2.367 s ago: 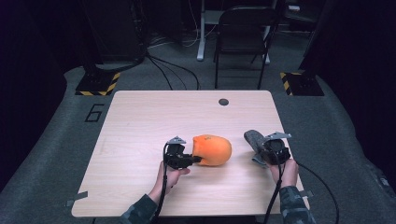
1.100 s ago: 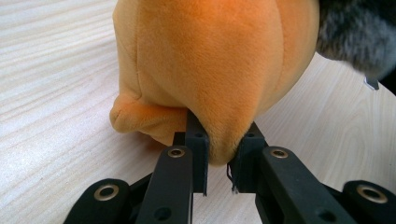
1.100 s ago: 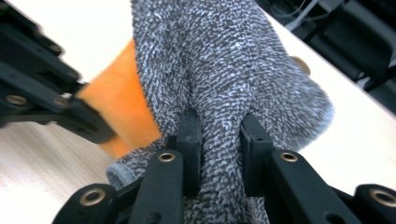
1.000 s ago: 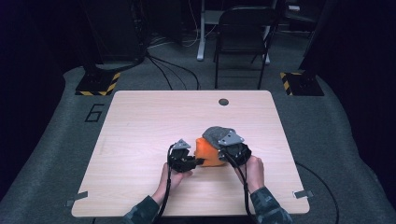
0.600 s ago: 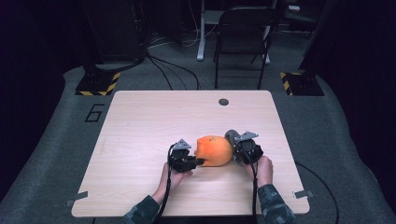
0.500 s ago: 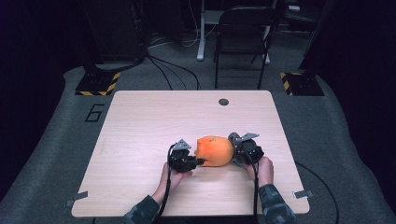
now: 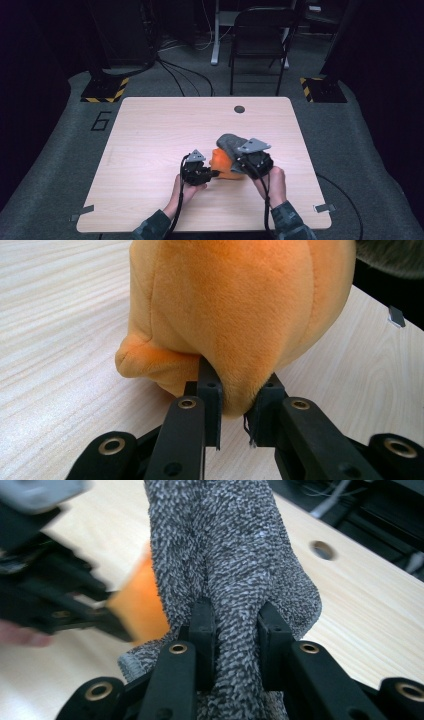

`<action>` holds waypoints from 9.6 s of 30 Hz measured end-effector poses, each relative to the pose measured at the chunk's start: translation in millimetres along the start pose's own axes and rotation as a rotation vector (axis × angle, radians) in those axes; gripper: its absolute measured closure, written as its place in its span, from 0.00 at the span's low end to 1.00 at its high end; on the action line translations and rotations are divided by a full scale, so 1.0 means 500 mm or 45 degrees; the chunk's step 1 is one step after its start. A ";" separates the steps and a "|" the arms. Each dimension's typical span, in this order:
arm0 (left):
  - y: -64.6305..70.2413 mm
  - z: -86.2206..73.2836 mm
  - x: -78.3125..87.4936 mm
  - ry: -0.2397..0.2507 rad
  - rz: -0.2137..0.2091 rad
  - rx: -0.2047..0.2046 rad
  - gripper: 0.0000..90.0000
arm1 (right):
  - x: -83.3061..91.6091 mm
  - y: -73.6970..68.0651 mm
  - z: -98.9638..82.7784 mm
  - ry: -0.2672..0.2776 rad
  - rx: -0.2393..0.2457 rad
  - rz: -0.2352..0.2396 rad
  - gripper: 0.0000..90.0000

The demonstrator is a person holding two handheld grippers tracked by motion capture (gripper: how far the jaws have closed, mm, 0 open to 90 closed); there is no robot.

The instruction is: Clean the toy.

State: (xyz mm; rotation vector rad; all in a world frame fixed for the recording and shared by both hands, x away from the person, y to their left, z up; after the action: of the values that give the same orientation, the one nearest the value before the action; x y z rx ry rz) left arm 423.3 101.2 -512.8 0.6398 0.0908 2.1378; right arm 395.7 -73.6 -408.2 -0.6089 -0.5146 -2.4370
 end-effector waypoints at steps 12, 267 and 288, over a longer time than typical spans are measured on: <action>0.000 -0.003 -0.005 -0.007 -0.008 -0.011 0.88 | -0.040 -0.017 -0.030 -0.054 0.070 -0.042 0.82; -0.007 -0.015 -0.024 -0.041 -0.050 -0.110 0.81 | -0.050 0.048 -0.075 -0.037 -0.167 -0.012 0.82; -0.007 -0.015 -0.025 -0.069 -0.050 -0.153 0.81 | -0.019 0.067 -0.058 -0.008 -0.165 -0.031 0.81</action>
State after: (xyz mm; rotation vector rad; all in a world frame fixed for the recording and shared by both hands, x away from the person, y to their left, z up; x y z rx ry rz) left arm 428.3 94.6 -525.7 0.6198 -0.0542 2.0694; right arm 414.1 -108.6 -429.5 -0.6675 -0.3709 -2.5066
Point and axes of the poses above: each handheld gripper's, and its own axes: x roughly backward along the jaws, z roughly out of its top, y roughly to its right, the point moved 3 cm from there along -x, roughly forward along the jaws, and after that the axes turned 8 degrees about y, right-handed, at the moved point
